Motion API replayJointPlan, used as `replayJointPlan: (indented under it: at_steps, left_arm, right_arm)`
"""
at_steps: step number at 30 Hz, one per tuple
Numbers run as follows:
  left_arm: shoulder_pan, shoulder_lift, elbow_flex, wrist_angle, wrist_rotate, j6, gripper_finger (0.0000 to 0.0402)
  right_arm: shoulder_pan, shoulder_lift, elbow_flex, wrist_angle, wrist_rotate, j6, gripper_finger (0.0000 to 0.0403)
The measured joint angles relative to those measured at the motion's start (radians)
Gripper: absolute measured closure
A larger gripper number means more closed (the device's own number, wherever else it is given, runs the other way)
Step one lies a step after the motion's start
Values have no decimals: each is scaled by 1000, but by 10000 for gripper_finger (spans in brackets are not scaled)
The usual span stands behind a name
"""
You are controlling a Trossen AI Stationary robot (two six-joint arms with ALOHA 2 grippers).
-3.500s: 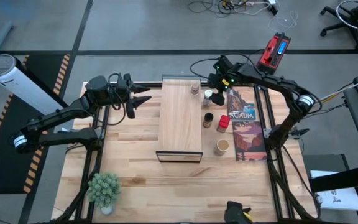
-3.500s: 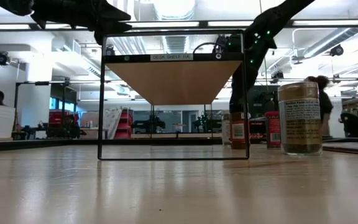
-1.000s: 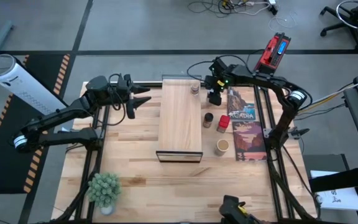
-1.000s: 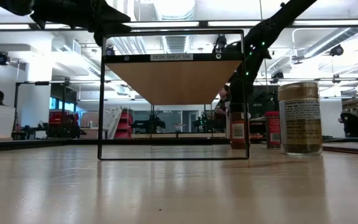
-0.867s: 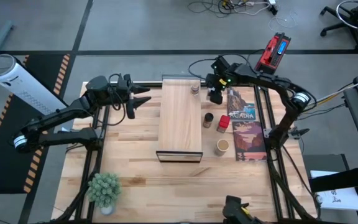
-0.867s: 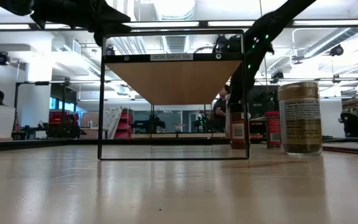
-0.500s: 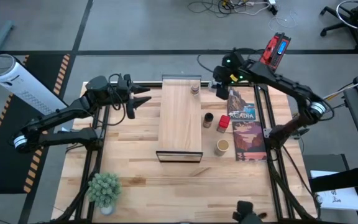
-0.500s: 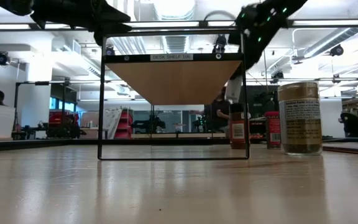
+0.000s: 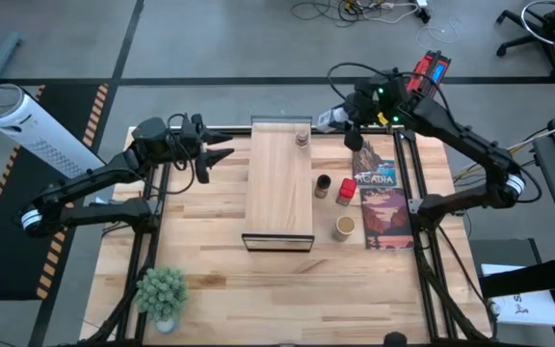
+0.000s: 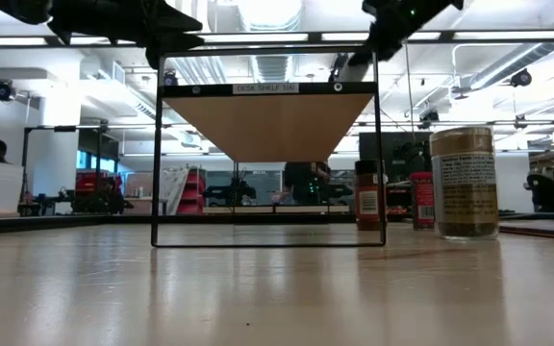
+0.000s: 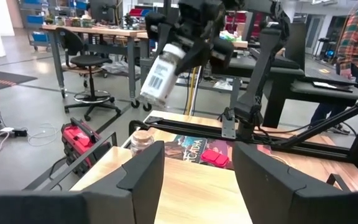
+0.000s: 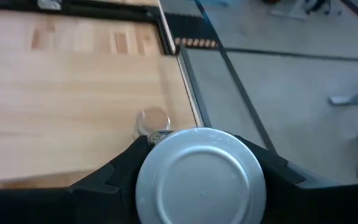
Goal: Shelf spices
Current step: Put the white seasoning bottle on the shelf
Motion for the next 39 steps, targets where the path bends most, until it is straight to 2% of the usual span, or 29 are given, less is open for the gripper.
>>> replayJointPlan:
  at_steps: [8, 12, 16, 26, 33, 39]
  left_arm:
    - [0, 0, 0, 4, 0, -2, 221]
    - [0, 0, 0, 15, 0, -1, 225]
    - [0, 0, 0, 13, 1, -4, 224]
    - [0, -18, 0, -11, 1, 3, 214]
    - [0, -28, 0, -23, 1, 4, 220]
    - [-1, -46, 0, -42, 1, 6, 226]
  right_arm:
    - [75, 87, 115, 38, -52, 9, 220]
    - [118, 176, 192, 63, -67, 2, 210]
    - [150, 278, 287, 60, -78, -33, 218]
    - [166, 506, 521, -57, -151, -38, 209]
    - [170, 607, 600, -161, -177, -61, 221]
    - [165, 612, 602, -184, -171, -54, 208]
